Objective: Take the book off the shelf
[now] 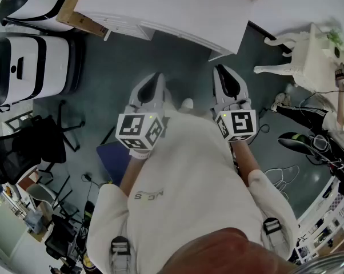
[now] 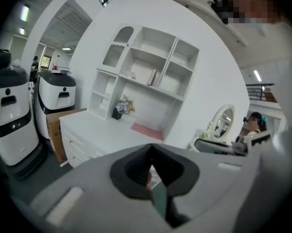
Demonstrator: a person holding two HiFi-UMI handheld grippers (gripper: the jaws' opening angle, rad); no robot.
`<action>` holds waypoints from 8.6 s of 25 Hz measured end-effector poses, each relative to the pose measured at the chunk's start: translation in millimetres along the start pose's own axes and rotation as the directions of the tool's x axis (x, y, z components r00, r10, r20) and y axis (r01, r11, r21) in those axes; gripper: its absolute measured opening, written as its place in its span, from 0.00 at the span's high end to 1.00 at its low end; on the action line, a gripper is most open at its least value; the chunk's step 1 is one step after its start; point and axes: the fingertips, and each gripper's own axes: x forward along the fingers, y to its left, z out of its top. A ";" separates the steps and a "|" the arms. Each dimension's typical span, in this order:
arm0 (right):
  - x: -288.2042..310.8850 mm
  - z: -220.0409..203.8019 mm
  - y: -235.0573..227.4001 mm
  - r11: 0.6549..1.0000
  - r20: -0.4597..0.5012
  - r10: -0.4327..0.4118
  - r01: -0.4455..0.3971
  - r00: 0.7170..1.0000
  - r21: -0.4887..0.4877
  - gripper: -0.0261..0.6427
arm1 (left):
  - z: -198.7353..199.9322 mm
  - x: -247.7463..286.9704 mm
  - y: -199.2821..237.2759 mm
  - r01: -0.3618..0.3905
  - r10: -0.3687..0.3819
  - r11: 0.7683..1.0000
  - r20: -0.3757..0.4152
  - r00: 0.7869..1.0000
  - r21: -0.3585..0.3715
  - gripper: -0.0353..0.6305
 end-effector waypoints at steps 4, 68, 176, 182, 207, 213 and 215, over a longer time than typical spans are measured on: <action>-27.7 -4.8 11.2 0.999 0.013 0.037 -0.037 0.999 -0.011 0.92 | -19.6 -16.9 -16.5 -0.012 0.012 1.000 -0.018 1.000 0.006 0.95; 370.7 223.4 -47.4 0.971 0.253 -0.239 0.235 0.937 0.046 0.96 | 299.3 238.3 197.5 0.281 -0.287 0.949 0.020 0.958 0.140 0.95; 450.9 405.5 -197.7 0.900 0.427 -0.426 0.424 0.798 0.105 0.76 | 365.0 312.6 150.7 0.313 -0.335 0.922 0.063 0.940 0.228 0.95; 435.8 396.4 -183.1 0.914 0.445 -0.398 0.389 0.802 0.115 0.75 | 361.3 305.8 154.1 0.316 -0.338 0.921 0.063 0.939 0.226 0.95; 372.8 363.9 -122.4 0.948 0.570 -0.290 0.315 0.769 0.057 0.75 | 349.4 306.6 159.6 0.348 -0.362 0.914 0.037 0.931 0.207 0.95; 361.1 360.5 -108.5 0.954 0.577 -0.259 0.298 0.774 0.028 0.75 | 347.3 311.0 163.2 0.347 -0.360 0.917 0.032 0.932 0.199 0.95; 358.2 355.6 -104.4 0.959 0.570 -0.255 0.278 0.781 0.048 0.75 | 346.6 311.1 163.5 0.350 -0.363 0.916 0.030 0.931 0.197 0.95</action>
